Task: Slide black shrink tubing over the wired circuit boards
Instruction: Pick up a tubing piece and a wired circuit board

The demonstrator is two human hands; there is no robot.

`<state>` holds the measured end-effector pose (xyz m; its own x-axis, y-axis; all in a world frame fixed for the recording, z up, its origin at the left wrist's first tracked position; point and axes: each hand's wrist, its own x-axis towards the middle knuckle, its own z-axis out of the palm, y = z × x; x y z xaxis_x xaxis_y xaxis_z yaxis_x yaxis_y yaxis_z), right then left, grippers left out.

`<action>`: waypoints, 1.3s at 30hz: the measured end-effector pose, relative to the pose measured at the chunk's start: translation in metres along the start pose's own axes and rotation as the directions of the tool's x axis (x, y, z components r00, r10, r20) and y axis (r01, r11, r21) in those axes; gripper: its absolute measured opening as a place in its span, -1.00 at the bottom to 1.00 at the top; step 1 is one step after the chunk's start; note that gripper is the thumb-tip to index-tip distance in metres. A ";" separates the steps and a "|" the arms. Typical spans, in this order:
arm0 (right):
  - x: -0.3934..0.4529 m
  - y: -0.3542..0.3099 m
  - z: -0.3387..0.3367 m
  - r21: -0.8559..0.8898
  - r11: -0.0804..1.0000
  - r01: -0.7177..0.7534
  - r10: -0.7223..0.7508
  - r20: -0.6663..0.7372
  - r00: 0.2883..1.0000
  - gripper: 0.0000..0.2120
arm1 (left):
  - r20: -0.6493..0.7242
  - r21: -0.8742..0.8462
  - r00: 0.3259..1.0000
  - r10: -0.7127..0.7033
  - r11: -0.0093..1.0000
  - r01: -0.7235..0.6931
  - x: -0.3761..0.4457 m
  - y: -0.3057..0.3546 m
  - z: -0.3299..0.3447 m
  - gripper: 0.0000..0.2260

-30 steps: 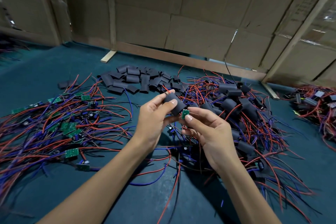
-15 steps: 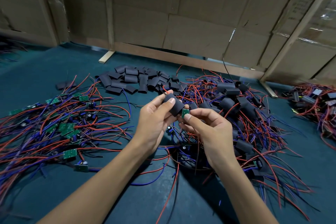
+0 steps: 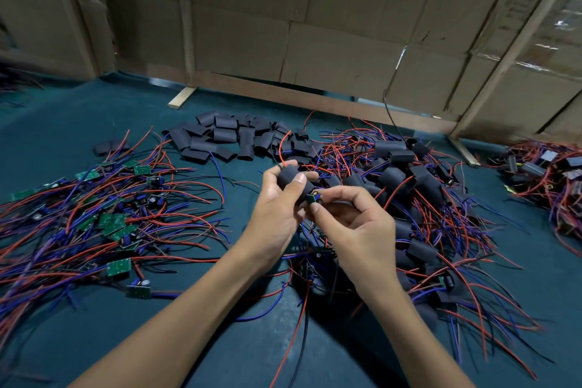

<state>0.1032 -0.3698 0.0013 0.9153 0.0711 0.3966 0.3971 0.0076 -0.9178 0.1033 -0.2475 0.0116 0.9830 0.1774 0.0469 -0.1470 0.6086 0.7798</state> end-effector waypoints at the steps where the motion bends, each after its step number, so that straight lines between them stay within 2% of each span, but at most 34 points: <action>1: -0.001 0.002 0.001 -0.026 0.999 0.034 -0.033 0.014 0.999 -0.82 | -0.010 0.003 1.000 -0.012 1.000 0.012 0.000 -0.001 0.000 -0.90; 4: -0.003 0.006 0.001 -0.108 0.984 0.141 -0.135 0.068 0.989 -0.81 | -0.074 -0.017 0.997 -0.029 0.999 0.027 0.000 -0.003 0.000 -0.87; 6: -0.004 0.008 0.002 -0.104 0.980 0.170 -0.161 0.088 0.983 -0.80 | -0.087 -0.076 0.994 -0.061 0.996 0.054 0.001 -0.002 0.000 -0.91; 9: -0.006 0.008 0.005 -0.050 0.992 0.118 -0.113 0.092 0.989 -0.79 | -0.056 -0.174 0.992 -0.112 0.980 0.101 0.000 0.001 0.000 -0.93; 13: -0.006 0.003 0.005 0.091 0.996 0.026 -0.031 0.057 0.998 -0.79 | 0.005 -0.191 0.989 -0.145 0.971 0.143 -0.001 0.002 0.000 -0.94; 16: -0.004 -0.002 0.004 0.170 0.985 -0.006 -0.002 0.044 0.999 -0.76 | 0.018 -0.173 0.988 -0.155 0.973 0.156 -0.001 0.004 0.000 -0.94; 20: -0.003 -0.004 0.003 0.190 0.981 -0.038 0.031 0.044 0.999 -0.77 | 0.048 -0.132 0.986 -0.159 0.978 0.164 -0.002 0.004 -0.001 -0.95; 26: 0.000 -0.005 0.001 0.160 0.980 -0.119 0.108 0.070 0.992 -0.79 | 0.075 -0.005 0.993 -0.090 0.996 0.091 -0.005 0.000 0.000 -0.93; 31: 0.001 -0.007 0.000 0.220 0.965 -0.145 0.130 0.081 0.988 -0.82 | 0.087 0.039 0.994 -0.063 0.997 0.060 -0.007 -0.005 0.000 -0.97; 33: 0.001 -0.008 0.001 0.214 0.966 -0.143 0.128 0.082 0.988 -0.78 | 0.062 0.147 0.997 -0.042 0.989 0.032 -0.007 -0.007 0.000 -0.88; 35: 0.003 -0.012 0.001 0.224 0.962 -0.156 0.146 0.060 0.987 -0.79 | 0.070 0.253 0.997 -0.034 0.967 0.015 -0.007 -0.007 0.000 -0.68; 39: 0.013 -0.025 -0.014 0.277 0.934 -0.225 0.217 0.059 0.974 -0.90 | 0.242 0.310 0.968 -0.062 0.951 -0.017 -0.001 0.012 -0.006 -0.52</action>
<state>0.1062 -0.3829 0.0298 0.9740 0.1294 0.1857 0.1461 0.2673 -0.9525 0.0997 -0.2358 0.0175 0.9876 -0.0528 0.1480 -0.1220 0.3356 0.9341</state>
